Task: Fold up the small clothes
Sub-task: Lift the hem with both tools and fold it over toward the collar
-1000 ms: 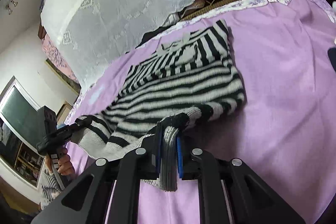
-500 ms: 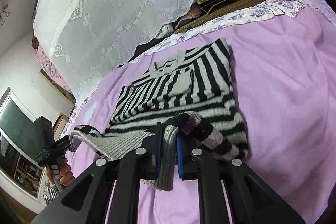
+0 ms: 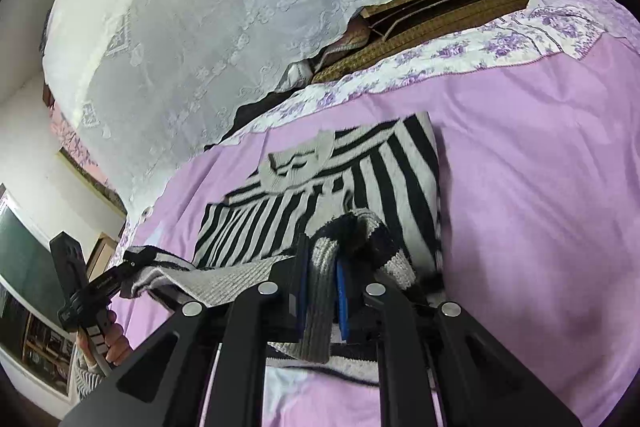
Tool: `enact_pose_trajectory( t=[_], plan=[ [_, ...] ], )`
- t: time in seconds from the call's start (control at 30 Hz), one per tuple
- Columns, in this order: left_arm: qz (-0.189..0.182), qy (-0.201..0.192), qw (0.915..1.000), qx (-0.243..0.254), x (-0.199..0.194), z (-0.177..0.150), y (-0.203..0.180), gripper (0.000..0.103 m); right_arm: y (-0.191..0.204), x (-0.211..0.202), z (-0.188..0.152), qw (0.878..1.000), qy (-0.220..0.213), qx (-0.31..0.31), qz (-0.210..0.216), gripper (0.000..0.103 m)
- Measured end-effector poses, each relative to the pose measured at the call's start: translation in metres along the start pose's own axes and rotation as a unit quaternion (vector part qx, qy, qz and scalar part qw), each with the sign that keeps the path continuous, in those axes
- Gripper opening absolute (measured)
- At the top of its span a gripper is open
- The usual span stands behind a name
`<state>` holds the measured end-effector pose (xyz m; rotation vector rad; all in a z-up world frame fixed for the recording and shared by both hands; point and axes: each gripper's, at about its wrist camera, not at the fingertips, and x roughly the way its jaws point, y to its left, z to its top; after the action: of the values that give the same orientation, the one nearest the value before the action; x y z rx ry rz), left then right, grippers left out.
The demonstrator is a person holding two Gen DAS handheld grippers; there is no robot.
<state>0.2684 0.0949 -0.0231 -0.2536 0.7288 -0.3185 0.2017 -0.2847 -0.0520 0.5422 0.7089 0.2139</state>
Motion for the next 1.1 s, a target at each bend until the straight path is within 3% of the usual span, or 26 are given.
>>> enact_pose_trajectory(
  t=[0.5,0.8,1.0,1.1],
  plan=[
    [0.008,0.016,0.9996,-0.021,0.074,0.059,0.011,0.007,-0.031,0.069,0.061,0.998,-0.01,0.057,0.012,0.012],
    [0.0,0.023,0.9987,-0.047,0.105,0.065,0.024,0.008,-0.05,0.104,0.076,0.997,-0.004,0.082,0.012,0.012],
    [0.021,0.046,0.9968,-0.061,0.136,0.056,0.035,0.015,-0.061,0.126,0.079,0.996,0.001,0.09,-0.002,0.014],
    [0.013,0.057,0.9949,-0.083,0.153,0.05,0.045,0.016,-0.068,0.133,0.079,0.996,-0.002,0.088,-0.002,0.018]
  ],
)
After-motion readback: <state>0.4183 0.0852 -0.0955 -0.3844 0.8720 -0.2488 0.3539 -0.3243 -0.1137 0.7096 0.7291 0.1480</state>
